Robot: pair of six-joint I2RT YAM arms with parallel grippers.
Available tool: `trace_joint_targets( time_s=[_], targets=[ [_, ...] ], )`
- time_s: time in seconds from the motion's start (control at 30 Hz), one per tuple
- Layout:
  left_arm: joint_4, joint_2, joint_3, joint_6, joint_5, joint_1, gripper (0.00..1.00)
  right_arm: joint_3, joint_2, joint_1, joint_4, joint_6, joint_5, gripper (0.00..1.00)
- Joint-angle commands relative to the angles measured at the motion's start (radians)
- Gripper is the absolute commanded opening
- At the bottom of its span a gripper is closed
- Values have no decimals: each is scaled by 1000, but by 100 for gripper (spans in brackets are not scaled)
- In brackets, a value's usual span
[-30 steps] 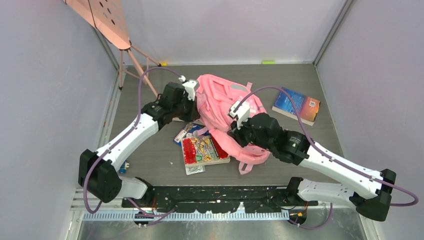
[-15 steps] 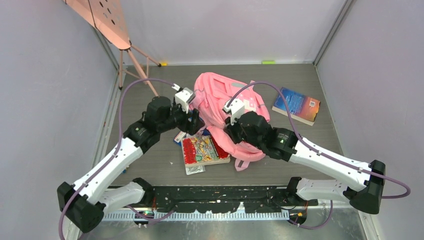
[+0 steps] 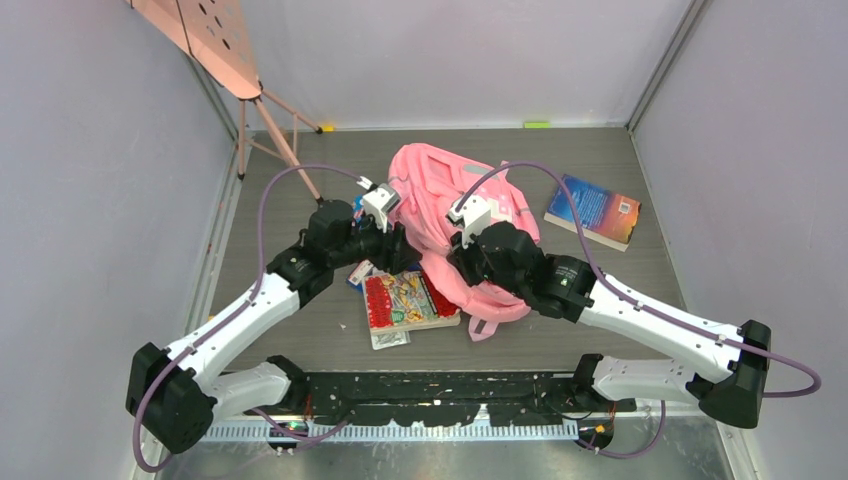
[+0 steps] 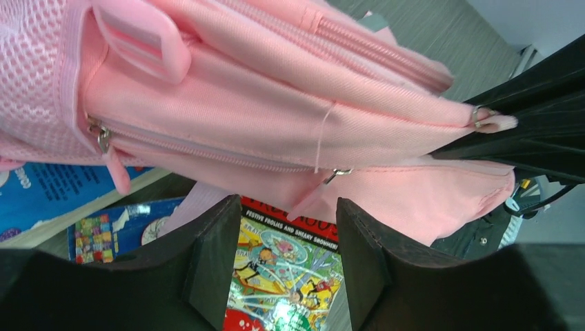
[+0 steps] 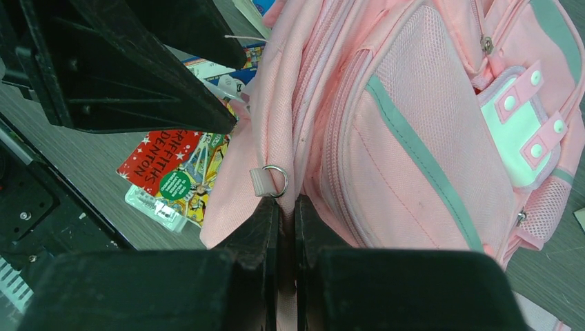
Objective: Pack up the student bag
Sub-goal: Unzip the student bag at the center of the board.
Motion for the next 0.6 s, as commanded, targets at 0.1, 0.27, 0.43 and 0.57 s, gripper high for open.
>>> trace_joint_targets(
  time_s=[0.1, 0.27, 0.43, 0.57],
  targets=[
    [142, 4, -14, -24, 63, -6, 55, 63, -21, -4, 136, 41, 25, 0],
    [141, 28, -14, -19, 75, -15, 54, 60, -22, -5, 135, 45, 24, 0],
    [198, 49, -15, -26, 92, -32, 46, 58, -15, -4, 134, 51, 22, 0],
    [222, 64, -22, -37, 100, -50, 21, 53, -11, -4, 131, 58, 45, 0]
  ],
)
